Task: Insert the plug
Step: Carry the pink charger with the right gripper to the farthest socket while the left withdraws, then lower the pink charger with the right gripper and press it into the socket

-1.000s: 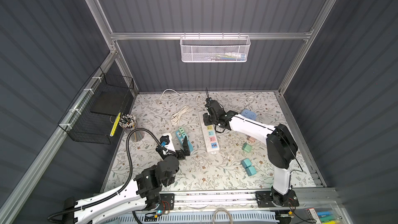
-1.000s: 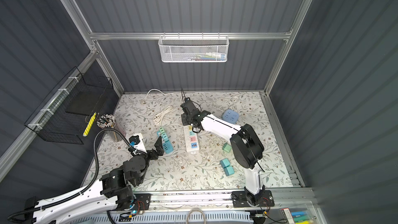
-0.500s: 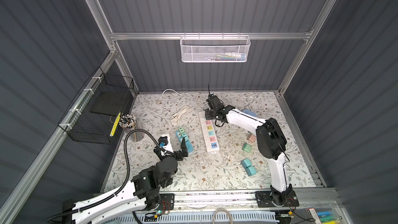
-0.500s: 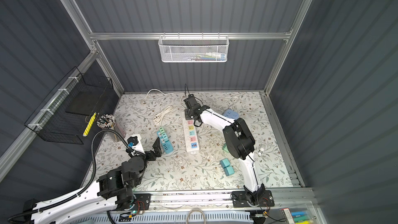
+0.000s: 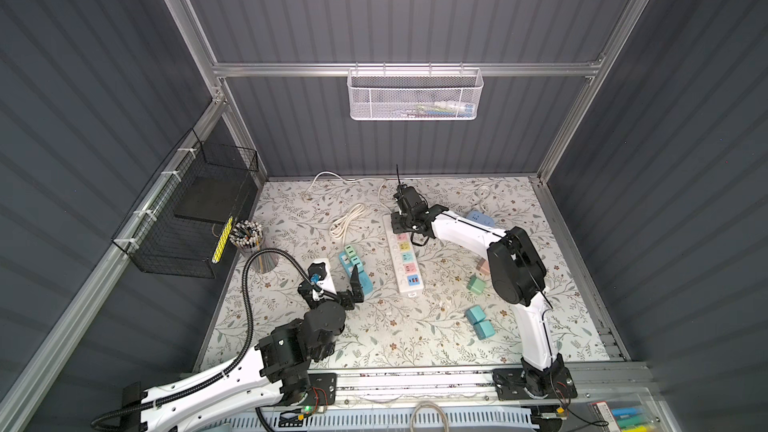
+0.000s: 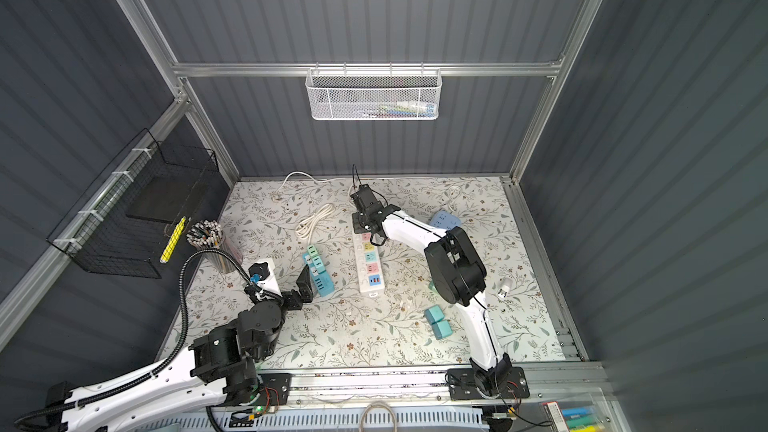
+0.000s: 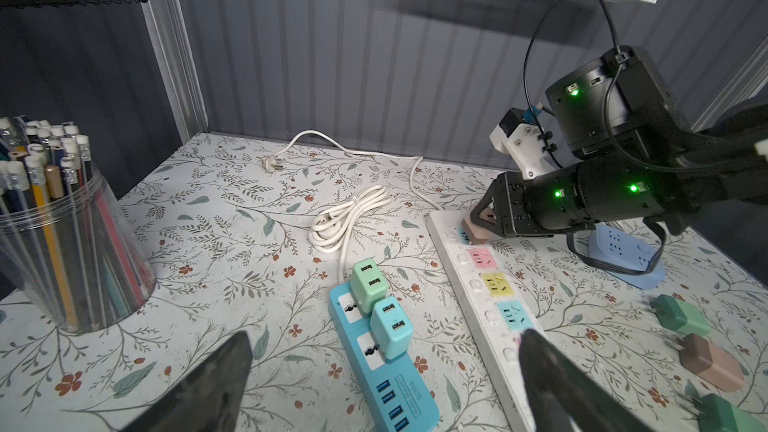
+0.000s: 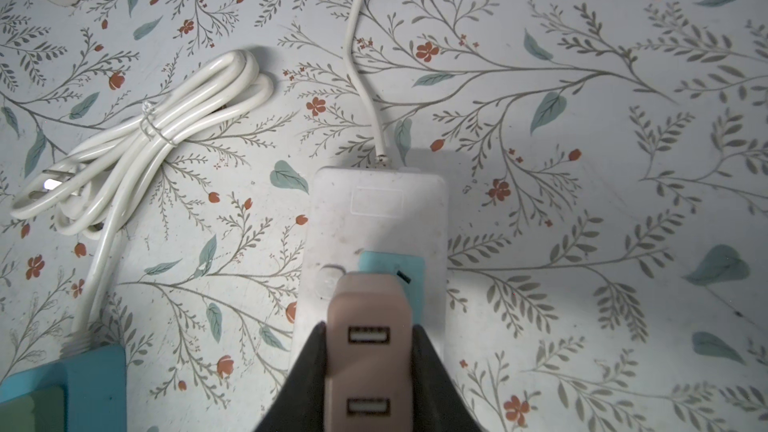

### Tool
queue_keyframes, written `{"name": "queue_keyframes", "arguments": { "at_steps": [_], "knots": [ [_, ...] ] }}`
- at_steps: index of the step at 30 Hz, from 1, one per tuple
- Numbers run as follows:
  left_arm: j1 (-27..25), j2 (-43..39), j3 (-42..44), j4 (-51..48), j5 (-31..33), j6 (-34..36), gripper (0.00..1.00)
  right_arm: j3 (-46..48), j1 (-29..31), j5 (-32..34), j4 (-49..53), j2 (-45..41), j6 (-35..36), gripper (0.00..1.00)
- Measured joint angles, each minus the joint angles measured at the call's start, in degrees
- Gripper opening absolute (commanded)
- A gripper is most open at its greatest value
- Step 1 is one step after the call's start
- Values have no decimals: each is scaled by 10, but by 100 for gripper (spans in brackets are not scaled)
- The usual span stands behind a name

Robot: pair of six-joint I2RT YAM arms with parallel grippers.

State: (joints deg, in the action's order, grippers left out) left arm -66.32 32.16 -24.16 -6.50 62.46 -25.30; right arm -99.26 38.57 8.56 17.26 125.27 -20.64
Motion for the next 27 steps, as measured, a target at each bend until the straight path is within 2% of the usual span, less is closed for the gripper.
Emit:
{"name": "queue_keyframes", "arguments": {
  "at_steps": [27],
  "knots": [
    [0,23,0,27,-1,24,100,-28,8,12,5,8,25,24]
  ]
}}
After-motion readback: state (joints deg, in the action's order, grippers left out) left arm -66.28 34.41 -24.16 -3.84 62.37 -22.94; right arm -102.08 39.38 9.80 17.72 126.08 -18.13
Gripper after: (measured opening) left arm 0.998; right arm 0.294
